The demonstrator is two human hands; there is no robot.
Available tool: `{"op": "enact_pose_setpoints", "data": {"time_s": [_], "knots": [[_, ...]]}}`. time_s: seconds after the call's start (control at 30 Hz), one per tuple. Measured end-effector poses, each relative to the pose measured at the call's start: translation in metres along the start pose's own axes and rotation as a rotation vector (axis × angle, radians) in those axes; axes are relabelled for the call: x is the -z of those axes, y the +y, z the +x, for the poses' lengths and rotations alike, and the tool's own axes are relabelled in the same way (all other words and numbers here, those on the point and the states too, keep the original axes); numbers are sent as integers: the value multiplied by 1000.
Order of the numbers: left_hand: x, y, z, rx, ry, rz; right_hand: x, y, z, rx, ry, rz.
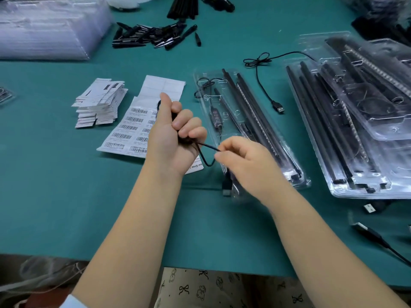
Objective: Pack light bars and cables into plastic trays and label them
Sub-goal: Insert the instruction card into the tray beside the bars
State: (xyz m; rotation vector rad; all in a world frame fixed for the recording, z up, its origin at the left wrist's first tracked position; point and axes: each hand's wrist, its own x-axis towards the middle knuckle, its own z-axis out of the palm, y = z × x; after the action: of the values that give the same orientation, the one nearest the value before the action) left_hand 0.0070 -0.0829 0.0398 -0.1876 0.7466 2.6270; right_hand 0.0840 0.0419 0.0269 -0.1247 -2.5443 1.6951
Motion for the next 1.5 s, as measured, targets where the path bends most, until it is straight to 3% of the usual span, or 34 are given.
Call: {"op": "enact_pose_setpoints", "data": {"time_s": [0.17, 0.27, 0.37, 0.43, 0.53, 0.63, 0.73, 0.8, 0.9, 1.0, 1.1, 1.2, 1.27, 1.33, 1.4, 1.5], "knots": [[1, 1, -1, 251, -39, 221, 29, 13, 10, -94, -285, 629], [0, -2, -2, 236, -48, 395, 34, 18, 13, -135, -241, 981], [1, -7, -2, 183, -87, 628, 28, 19, 16, -186, -41, 1105], [1, -14, -3, 127, -122, 744, 23, 18, 18, -181, 72, 1026], [1, -26, -7, 69, -233, 819, 13, 15, 15, -107, 77, 731], [-1, -32, -8, 35, -238, 856, 9, 14, 14, -106, 95, 685], [-7, -31, -7, -88, -20, 620, 13, 10, 16, -184, 168, 781], [-8, -24, -7, -152, 66, 339, 11, 10, 14, -159, 150, 653], [-6, -15, -7, -222, 103, 52, -2, 9, 11, -121, 108, 310], [-6, -16, -8, -156, 58, -18, -9, 8, 13, -125, 181, 238], [-8, -27, -8, -94, 54, 123, -8, 10, 14, -132, 214, 316], [-2, -37, -6, -238, 177, 436, -7, 11, 11, -75, 206, 357], [1, -37, -4, -333, 168, 639, -7, 11, 8, -9, 193, 346], [2, -38, -5, -310, 113, 775, -9, 11, 6, 76, 187, 283], [1, -40, -5, -284, 114, 807, -10, 10, 5, 110, 197, 221], [-3, -40, -5, -314, 234, 755, -9, 11, 4, 105, 196, 172]]}}
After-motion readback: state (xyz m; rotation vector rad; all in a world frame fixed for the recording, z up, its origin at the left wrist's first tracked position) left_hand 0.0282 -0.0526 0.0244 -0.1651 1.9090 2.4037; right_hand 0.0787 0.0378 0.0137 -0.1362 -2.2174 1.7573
